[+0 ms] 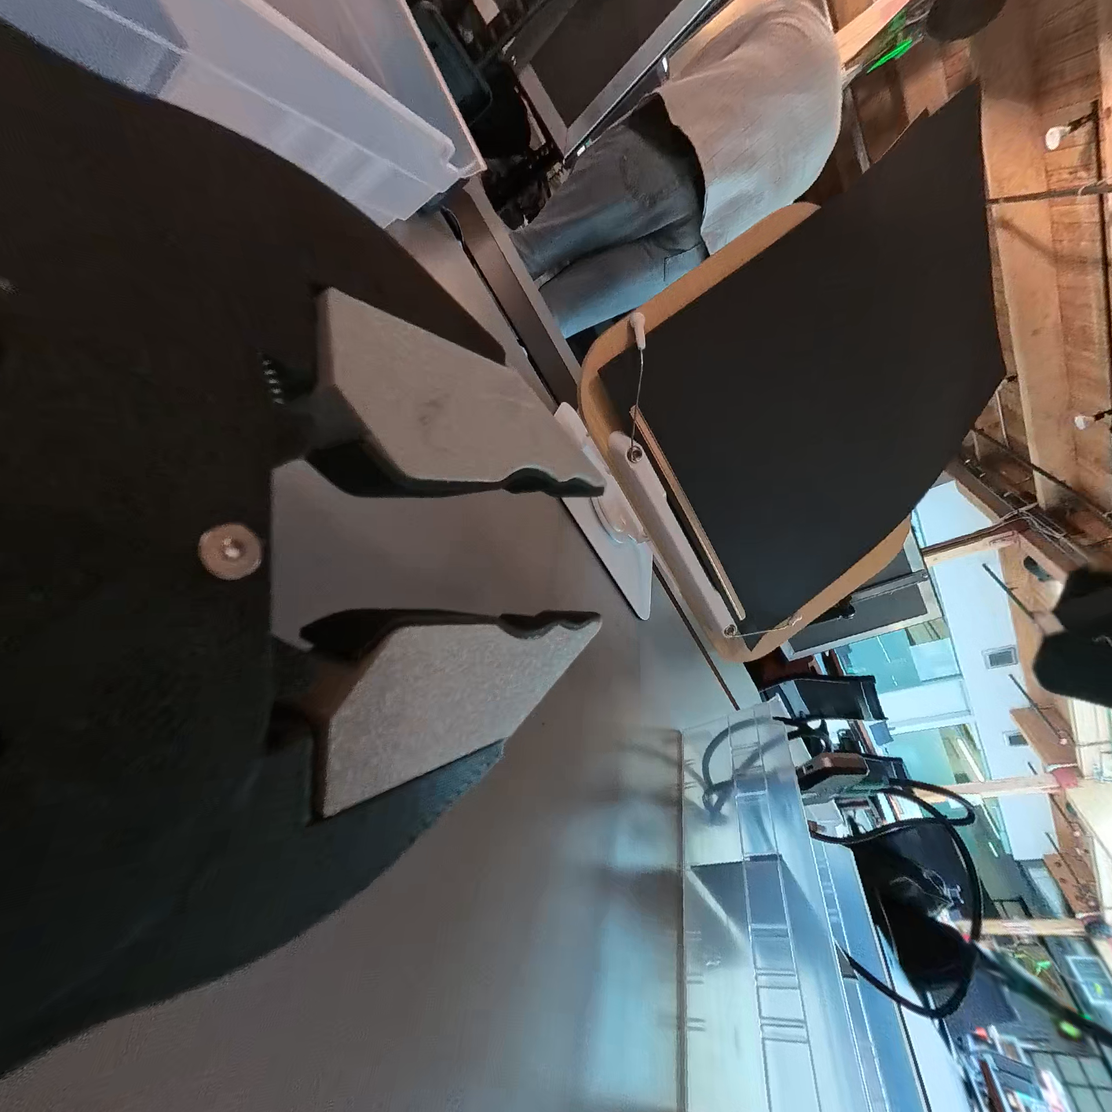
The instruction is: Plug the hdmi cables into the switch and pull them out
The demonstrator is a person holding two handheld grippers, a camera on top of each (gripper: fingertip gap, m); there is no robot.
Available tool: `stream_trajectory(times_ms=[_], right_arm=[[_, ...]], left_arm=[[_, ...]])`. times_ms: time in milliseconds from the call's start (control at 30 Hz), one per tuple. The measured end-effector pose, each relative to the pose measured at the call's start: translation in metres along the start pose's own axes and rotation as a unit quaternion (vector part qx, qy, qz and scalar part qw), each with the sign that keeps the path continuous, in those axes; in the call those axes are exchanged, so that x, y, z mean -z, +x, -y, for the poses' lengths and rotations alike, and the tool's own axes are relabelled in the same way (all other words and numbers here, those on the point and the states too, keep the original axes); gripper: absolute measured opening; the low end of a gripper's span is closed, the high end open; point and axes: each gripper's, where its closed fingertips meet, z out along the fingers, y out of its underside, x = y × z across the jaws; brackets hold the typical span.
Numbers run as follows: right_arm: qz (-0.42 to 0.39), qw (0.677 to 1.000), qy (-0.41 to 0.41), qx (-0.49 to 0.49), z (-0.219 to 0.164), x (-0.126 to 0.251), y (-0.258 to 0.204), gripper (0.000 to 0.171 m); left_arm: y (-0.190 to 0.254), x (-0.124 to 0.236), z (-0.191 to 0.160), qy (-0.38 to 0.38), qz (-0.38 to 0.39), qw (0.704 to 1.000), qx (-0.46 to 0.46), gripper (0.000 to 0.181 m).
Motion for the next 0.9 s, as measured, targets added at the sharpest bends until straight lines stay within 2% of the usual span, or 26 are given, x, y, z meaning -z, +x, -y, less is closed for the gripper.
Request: stream_trajectory(times_ms=[67,167,267,333,467,600,733,900], right_arm=[[-0.039,0.996,-0.085,0.008,-0.027,0.019,0.038,0.012],[-0.072,0.968,-0.238,0.036,-0.089,0.042,0.077,0.012],[-0.049,0.915,-0.396,0.061,-0.166,0.047,0.084,0.012],[-0.056,0.881,-0.463,0.080,-0.210,0.040,0.092,0.013],[0.006,0.882,-0.468,0.053,-0.244,0.004,0.075,0.012],[0.036,0.879,-0.473,0.052,-0.253,0.007,0.076,0.012],[0.103,0.863,-0.493,0.042,-0.262,0.021,0.063,0.012],[0.160,0.845,-0.510,-0.007,-0.268,0.029,0.056,0.011]], left_arm=[[0.000,0.000,-0.001,-0.007,-0.002,1.000,0.008,0.033],[-0.001,-0.001,-0.005,-0.025,-0.008,0.999,0.038,0.032],[0.002,-0.003,-0.008,-0.036,-0.016,0.998,0.045,0.032],[0.003,-0.003,-0.007,-0.035,-0.017,0.998,0.040,0.031],[0.005,-0.002,-0.009,-0.045,-0.020,0.997,0.061,0.019],[0.015,-0.007,-0.019,-0.091,-0.065,0.985,0.134,0.019],[-0.004,-0.016,-0.046,-0.171,0.005,0.973,0.153,0.012],[-0.013,-0.020,-0.071,-0.247,0.051,0.955,0.155,0.019]])
